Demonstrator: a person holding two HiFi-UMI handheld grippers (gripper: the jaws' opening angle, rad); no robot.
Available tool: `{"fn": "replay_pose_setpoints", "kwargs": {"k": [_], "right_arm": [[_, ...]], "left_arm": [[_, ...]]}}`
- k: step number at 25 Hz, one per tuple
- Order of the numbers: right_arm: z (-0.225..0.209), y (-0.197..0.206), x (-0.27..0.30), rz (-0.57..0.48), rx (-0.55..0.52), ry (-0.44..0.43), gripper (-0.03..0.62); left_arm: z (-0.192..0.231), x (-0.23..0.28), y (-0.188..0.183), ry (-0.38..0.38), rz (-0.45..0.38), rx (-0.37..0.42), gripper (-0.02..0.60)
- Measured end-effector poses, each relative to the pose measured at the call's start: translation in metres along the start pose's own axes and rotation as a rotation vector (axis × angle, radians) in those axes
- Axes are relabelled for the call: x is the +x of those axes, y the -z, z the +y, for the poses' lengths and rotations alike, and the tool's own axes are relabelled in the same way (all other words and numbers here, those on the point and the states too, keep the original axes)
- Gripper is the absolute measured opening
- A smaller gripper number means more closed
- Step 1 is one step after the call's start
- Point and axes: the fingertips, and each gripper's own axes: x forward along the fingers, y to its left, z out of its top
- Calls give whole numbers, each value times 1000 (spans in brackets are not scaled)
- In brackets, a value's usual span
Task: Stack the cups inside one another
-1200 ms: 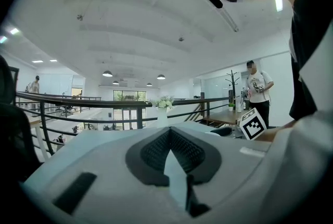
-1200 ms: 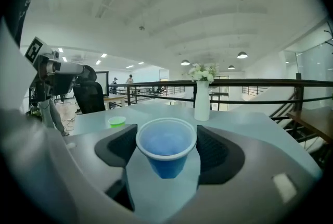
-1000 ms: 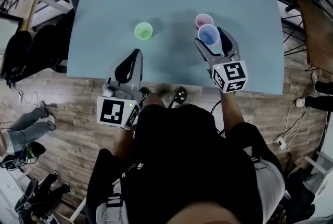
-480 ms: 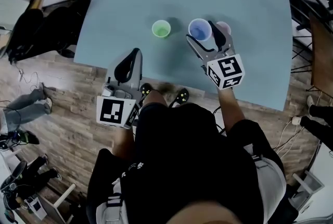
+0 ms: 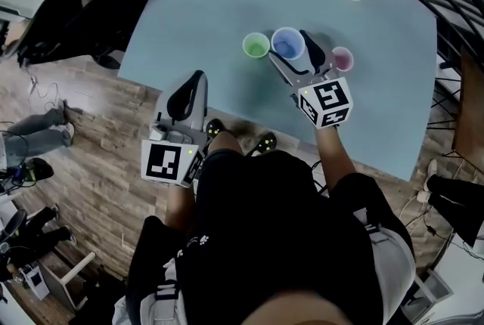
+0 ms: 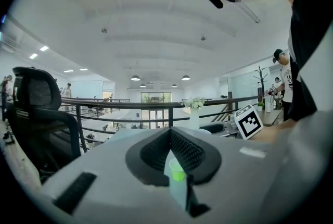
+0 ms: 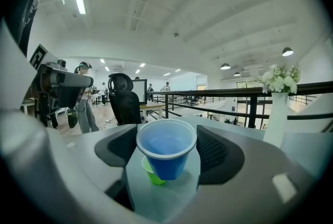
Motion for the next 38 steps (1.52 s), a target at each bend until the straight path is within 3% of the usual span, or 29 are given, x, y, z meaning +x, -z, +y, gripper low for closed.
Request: {"fn": "replay_pose_setpoints", "kwargs": {"k": [20,38], "right_arm": [[25,28,65,85,0,-67,360],[22,58,87,149,24,-52,360]], "left_arm": [[66,-12,5,-108,45,-23,-14],[90,-9,8,-106,53,-21,-14]]}}
